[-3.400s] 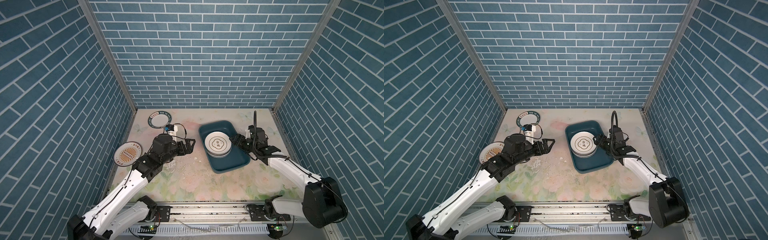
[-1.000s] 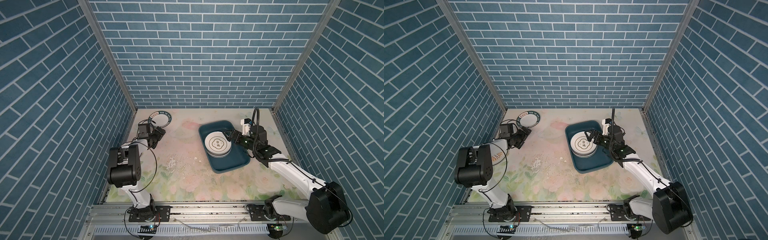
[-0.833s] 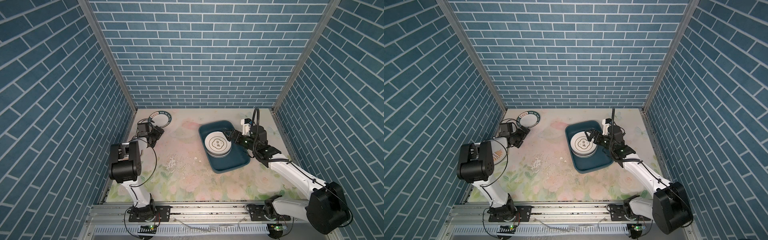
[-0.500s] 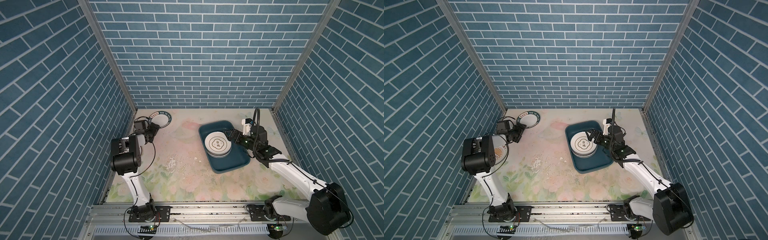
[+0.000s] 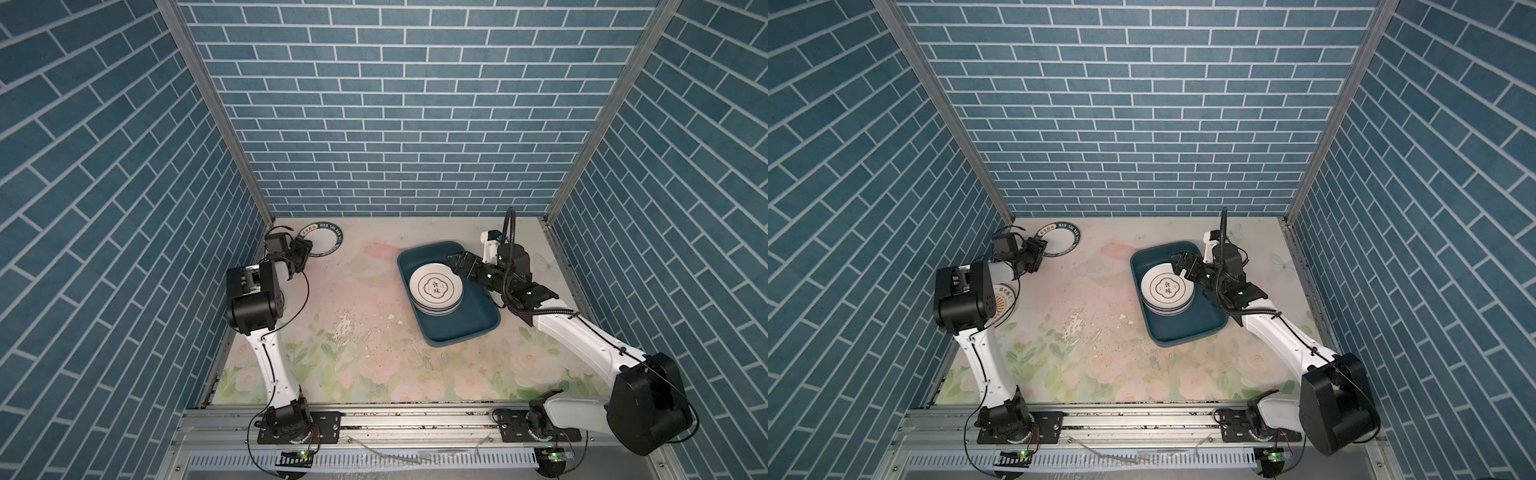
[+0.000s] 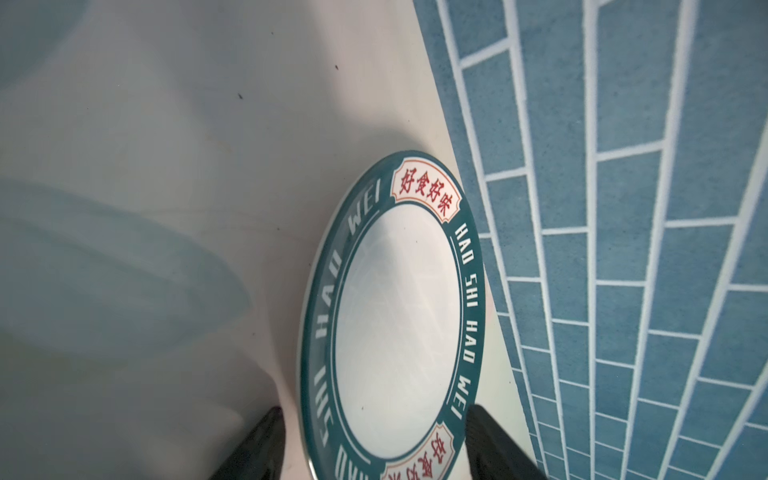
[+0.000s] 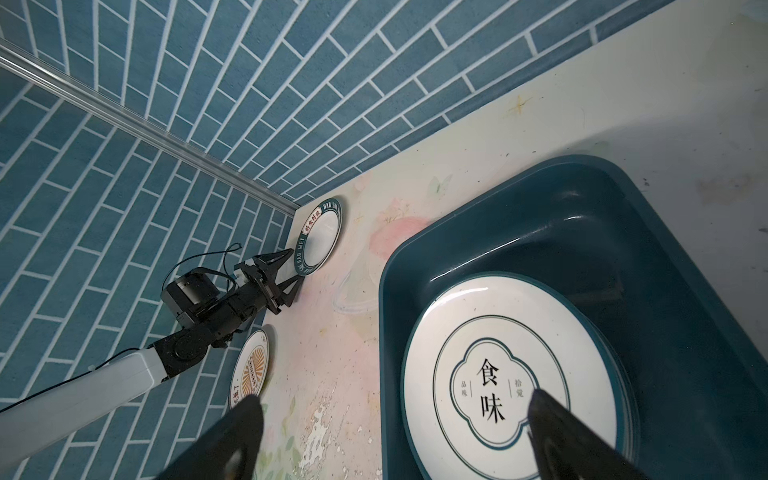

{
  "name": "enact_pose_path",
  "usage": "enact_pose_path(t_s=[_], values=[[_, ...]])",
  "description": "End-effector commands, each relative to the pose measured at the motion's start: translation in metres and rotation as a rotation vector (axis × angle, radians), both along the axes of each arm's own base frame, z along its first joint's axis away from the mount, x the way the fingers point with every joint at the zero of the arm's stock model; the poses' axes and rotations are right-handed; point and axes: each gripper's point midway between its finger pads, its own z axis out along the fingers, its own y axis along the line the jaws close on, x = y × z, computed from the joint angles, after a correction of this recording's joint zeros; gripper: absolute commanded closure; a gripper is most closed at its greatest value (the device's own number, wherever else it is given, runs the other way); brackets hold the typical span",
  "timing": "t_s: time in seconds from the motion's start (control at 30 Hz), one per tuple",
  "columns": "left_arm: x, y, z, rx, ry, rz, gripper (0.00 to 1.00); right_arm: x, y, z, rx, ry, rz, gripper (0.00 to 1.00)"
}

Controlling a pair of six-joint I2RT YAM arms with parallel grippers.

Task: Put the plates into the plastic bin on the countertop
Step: 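Grasp the HAO SHI HAO WEI plate's rim with the left gripper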

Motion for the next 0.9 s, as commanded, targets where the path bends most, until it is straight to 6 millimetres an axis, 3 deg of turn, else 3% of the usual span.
enact_pose_path(t_s=[0.0,0.13,0.37,0.63,0.87], values=[[-0.027,-0.001,-0.061,-0.034,0.199,0.022,0.39,0.007,0.000,0.010,0.017,-0.020,-0.028,0.02],[-0.026,0.000,-0.066,-0.033,0.207,0.024,0.57,0.009,-0.001,0.008,0.011,-0.016,-0.037,0.01],[-0.031,-0.001,-0.072,-0.034,0.229,0.021,0.80,0.010,-0.002,0.004,0.005,-0.006,-0.050,0.02],[-0.034,-0.002,-0.065,-0.019,0.231,0.009,0.97,0.007,-0.004,0.005,0.011,-0.005,-0.057,0.01],[-0.037,-0.009,-0.036,-0.030,0.174,-0.018,1.00,0.000,-0.010,0.010,0.019,-0.015,-0.065,0.01]])
